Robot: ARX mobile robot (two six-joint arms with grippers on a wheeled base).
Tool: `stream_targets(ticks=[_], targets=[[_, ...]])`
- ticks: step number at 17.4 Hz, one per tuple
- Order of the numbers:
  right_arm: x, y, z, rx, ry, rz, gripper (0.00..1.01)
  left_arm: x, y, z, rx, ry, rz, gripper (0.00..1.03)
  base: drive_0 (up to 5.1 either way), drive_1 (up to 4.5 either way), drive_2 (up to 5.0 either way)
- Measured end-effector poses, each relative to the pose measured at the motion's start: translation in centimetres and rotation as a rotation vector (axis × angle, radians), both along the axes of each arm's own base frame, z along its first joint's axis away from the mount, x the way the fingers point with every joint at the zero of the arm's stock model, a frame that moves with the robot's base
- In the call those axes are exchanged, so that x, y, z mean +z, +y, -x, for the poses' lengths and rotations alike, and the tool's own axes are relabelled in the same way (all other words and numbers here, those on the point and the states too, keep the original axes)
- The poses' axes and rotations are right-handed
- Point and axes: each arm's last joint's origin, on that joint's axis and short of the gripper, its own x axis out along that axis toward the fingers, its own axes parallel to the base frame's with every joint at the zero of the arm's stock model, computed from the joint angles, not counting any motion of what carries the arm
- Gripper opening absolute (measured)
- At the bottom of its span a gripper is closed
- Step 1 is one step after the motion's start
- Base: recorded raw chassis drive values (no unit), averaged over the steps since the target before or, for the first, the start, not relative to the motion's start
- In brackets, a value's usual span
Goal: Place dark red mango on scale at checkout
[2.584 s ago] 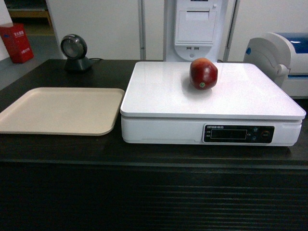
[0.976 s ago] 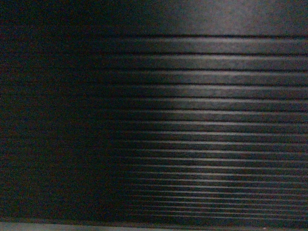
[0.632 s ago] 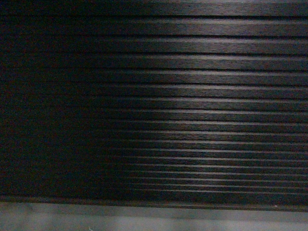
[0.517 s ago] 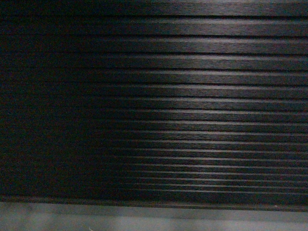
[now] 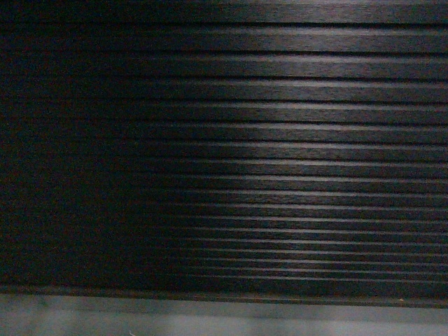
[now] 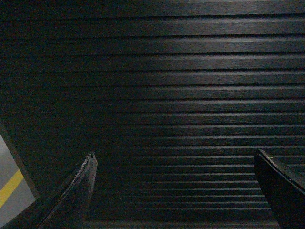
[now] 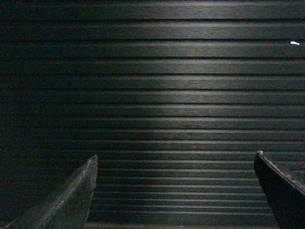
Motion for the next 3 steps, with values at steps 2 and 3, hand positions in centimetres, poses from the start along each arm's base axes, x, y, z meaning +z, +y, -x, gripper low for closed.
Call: stream_targets(ticks=[2,3], targets=[[0.00,0.00,0.00,0.000,0.000,0.000,0.98,0.00,0.00,0.00,0.000,0.000,0.000,0.98,0.0,0.00,0.0],[0.00,0.00,0.00,0.000,0.000,0.000,0.98,0.00,0.00,0.00,0.000,0.000,0.000,0.98,0.0,0.00,0.0]])
